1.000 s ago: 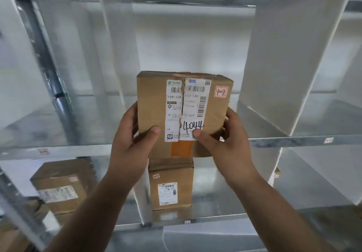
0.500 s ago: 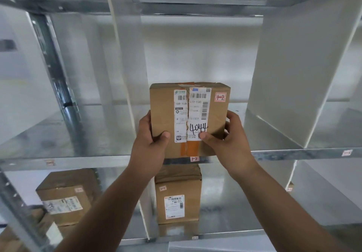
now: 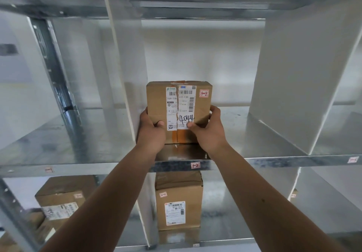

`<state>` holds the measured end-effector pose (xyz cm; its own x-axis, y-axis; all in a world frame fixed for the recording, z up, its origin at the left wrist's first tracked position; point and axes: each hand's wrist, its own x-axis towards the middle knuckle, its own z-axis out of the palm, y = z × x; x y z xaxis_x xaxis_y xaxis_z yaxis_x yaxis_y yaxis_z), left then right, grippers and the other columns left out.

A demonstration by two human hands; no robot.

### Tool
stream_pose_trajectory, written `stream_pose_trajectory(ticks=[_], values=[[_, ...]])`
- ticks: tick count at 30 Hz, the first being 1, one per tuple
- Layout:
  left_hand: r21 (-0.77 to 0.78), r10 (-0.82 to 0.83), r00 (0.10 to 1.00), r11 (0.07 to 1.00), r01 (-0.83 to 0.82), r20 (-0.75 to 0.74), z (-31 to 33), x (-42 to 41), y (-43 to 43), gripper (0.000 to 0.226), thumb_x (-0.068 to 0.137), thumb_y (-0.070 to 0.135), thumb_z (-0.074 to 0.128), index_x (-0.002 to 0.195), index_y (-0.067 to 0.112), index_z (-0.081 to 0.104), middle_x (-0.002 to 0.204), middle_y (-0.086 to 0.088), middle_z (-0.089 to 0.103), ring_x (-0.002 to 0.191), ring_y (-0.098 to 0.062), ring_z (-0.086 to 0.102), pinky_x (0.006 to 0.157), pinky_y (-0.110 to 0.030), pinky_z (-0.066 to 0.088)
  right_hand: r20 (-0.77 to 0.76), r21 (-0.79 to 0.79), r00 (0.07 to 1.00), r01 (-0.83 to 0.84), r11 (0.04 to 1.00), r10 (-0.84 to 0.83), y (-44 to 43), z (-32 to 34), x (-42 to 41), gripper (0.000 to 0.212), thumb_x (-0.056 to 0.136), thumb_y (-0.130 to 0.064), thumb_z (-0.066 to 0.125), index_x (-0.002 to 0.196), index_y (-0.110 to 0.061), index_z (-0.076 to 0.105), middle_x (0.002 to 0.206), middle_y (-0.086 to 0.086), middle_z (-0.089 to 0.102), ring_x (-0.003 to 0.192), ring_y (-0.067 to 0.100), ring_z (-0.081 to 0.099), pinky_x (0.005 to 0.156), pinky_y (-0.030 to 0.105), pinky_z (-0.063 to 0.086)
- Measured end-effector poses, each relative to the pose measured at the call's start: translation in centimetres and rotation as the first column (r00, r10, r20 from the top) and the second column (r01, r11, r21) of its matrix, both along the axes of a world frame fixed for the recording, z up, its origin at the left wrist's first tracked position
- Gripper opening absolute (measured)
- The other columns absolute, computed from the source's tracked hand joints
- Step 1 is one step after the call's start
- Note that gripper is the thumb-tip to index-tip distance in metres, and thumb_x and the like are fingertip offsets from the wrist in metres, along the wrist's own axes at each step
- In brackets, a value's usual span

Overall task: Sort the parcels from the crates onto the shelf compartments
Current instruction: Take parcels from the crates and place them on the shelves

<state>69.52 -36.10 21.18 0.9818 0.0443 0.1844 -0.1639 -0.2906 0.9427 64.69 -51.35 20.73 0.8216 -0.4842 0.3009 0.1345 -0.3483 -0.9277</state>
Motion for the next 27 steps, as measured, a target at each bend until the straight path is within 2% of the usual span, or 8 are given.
stream_pose_trajectory(ticks=[4, 6, 8, 13, 17, 19, 22, 27], values=[[0.030, 0.018, 1.000, 0.999, -0.018, -0.001, 0.0, 0.4, -0.4, 0.058, 0.111, 0.021, 0.043, 0.162, 0.035, 0.020, 0.124, 0.008, 0.054, 0.096, -0.017, 0.050, 0.079, -0.029, 0.039, 0.003, 0.000, 1.000, 0.005, 1.000, -0.005, 0.0, -0.4, 0.9, 0.078, 0.094, -0.017, 0.080, 0.153, -0.026, 0.030, 0.141, 0.000, 0.062, 0.131, 0.023, 0.059, 0.111, 0.041, 0.049], [0.027, 0.018, 1.000, 0.999, -0.019, 0.005, -0.1, 0.3, -0.5, 0.058, 0.111, 0.022, 0.042, 0.163, 0.037, 0.019, 0.124, 0.008, 0.053, 0.085, -0.013, 0.050, 0.083, -0.031, 0.038, 0.008, 0.016, 1.000, 0.010, 1.000, -0.011, -0.1, -0.6, 1.0, 0.078, 0.095, -0.016, 0.079, 0.154, -0.027, 0.030, 0.141, -0.001, 0.062, 0.130, 0.022, 0.059, 0.111, 0.041, 0.049], [0.018, 0.020, 1.000, 1.000, -0.020, -0.002, -0.1, 0.1, -0.5, 0.059, 0.112, 0.022, 0.042, 0.163, 0.038, 0.017, 0.120, 0.010, 0.050, 0.075, -0.003, 0.043, 0.081, -0.030, 0.038, 0.011, 0.031, 1.000, 0.014, 0.999, -0.015, -0.1, -0.7, 1.2, 0.079, 0.094, -0.016, 0.080, 0.155, -0.028, 0.030, 0.141, -0.003, 0.062, 0.128, 0.019, 0.058, 0.111, 0.041, 0.049], [-0.025, 0.032, 0.999, 0.999, -0.032, -0.017, 0.0, -0.1, -0.6, 0.062, 0.109, 0.020, 0.045, 0.162, 0.041, 0.020, 0.118, 0.011, 0.055, 0.076, -0.002, 0.045, 0.060, -0.021, 0.035, 0.041, 0.113, 0.999, 0.015, 0.994, -0.019, -0.4, -0.9, 1.4, 0.079, 0.089, -0.015, 0.084, 0.151, -0.032, 0.037, 0.128, -0.014, 0.058, 0.120, 0.013, 0.058, 0.108, 0.037, 0.050], [-0.031, 0.046, 0.999, 0.998, -0.047, -0.013, -0.2, -0.1, -0.8, 0.060, 0.110, 0.022, 0.047, 0.161, 0.041, 0.021, 0.118, 0.012, 0.055, 0.087, -0.012, 0.053, 0.077, -0.027, 0.042, 0.072, 0.187, 0.997, 0.003, 0.982, -0.017, -0.6, -1.1, 1.5, 0.077, 0.085, -0.012, 0.087, 0.145, -0.033, 0.043, 0.122, -0.017, 0.061, 0.121, 0.014, 0.062, 0.104, 0.032, 0.052], [-0.017, 0.053, 0.999, 0.998, -0.053, 0.012, -0.4, -0.2, -0.8, 0.059, 0.109, 0.023, 0.049, 0.159, 0.040, 0.023, 0.120, 0.012, 0.058, 0.083, -0.007, 0.054, 0.073, -0.027, 0.043, 0.075, 0.212, 0.997, -0.004, 0.977, -0.012, -0.6, -1.2, 1.4, 0.074, 0.084, -0.011, 0.088, 0.142, -0.032, 0.046, 0.122, -0.015, 0.063, 0.120, 0.016, 0.062, 0.103, 0.034, 0.054], [0.036, 0.074, 0.996, 0.996, -0.076, 0.049, -0.5, -0.9, -1.0, 0.059, 0.108, 0.025, 0.052, 0.157, 0.040, 0.023, 0.125, 0.013, 0.062, 0.088, -0.009, 0.057, 0.081, -0.032, 0.047, 0.060, 0.198, 0.998, -0.004, 0.980, -0.008, -0.6, -1.1, 0.9, 0.076, 0.081, -0.014, 0.091, 0.142, -0.031, 0.048, 0.123, -0.013, 0.063, 0.119, 0.015, 0.061, 0.104, 0.036, 0.055], [0.153, 0.114, 0.990, 0.980, -0.126, 0.084, -0.6, -2.5, -1.3, 0.082, 0.102, 0.033, 0.062, 0.164, 0.034, 0.008, 0.132, 0.006, 0.066, 0.113, -0.025, 0.066, 0.098, -0.043, 0.055, 0.119, 0.207, 0.986, 0.088, 0.974, -0.114, -0.3, -0.6, -0.9, 0.074, 0.090, -0.020, 0.083, 0.154, -0.025, 0.045, 0.149, -0.005, 0.056, 0.122, 0.004, 0.046, 0.105, 0.024, 0.040]])
